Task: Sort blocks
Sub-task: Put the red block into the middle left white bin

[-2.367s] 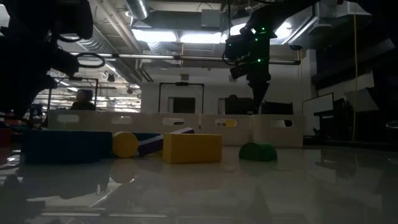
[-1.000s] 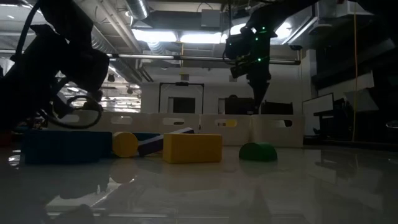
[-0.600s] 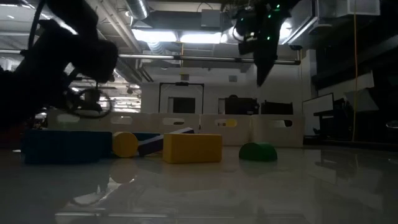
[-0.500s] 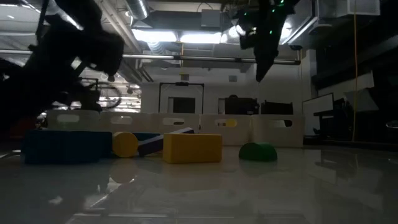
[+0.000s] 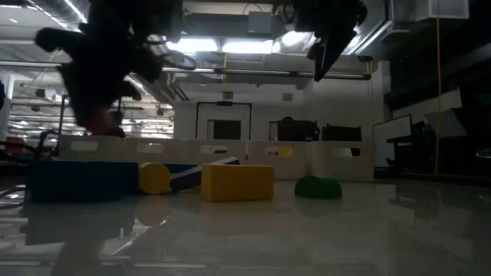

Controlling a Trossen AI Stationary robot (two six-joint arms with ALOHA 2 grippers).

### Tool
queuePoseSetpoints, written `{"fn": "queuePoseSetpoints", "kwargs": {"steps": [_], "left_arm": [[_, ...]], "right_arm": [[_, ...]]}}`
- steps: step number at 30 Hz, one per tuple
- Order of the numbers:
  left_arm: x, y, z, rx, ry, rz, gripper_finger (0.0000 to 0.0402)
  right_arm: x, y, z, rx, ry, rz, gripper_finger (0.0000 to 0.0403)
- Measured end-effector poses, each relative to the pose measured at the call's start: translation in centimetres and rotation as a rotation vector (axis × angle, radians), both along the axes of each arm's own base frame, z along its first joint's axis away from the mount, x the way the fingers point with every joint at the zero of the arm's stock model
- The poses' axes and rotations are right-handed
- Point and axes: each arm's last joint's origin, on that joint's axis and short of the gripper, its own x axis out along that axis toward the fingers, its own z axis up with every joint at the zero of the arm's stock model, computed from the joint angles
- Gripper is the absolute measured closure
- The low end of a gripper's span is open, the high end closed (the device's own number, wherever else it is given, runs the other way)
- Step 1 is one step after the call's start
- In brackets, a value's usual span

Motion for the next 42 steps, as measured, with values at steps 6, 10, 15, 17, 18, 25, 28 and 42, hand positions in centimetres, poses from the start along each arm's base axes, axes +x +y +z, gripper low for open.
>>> {"fn": "queuePoseSetpoints", "kwargs": {"steps": [6,10,15,17,18,25,28,42], "left_arm": [[0.6,2.7,1.3,0.206,-0.035,-0.003,0.0285],[0.7,5.0,2.2,0.306,-0.047,0.012,0.0285],[1.0,8.0,3.0,0.375,-0.102,0.046,0.0285],[1.1,9.2,3.2,0.412,-0.137,0.073,0.0285],[1.1,9.8,3.2,0.425,-0.153,0.09,0.0285],[0.6,13.9,3.7,0.499,-0.258,0.237,0.0273],[0.3,15.2,3.9,0.526,-0.291,0.287,0.0252],[-1.3,18.3,4.2,0.583,-0.313,0.427,0.0193]], "right_arm": [[1.4,4.3,-3.4,0.021,0.049,0.12,0.0143],[2.4,7.3,-6.2,0.016,0.02,0.192,0.0143],[3.0,10.8,-8.9,-0.07,-0.026,0.279,0.0143],[3.0,12.0,-9.9,-0.108,-0.05,0.305,0.0143],[3.1,12.5,-10.3,-0.12,-0.068,0.315,0.0143],[3.2,15.4,-12.0,-0.101,-0.152,0.19,0.0143],[3.1,15.8,-12.0,-0.036,-0.14,-0.009,0.0143],[3.6,20.7,-14.9,0.122,-0.114,-0.463,0.0143]]}}
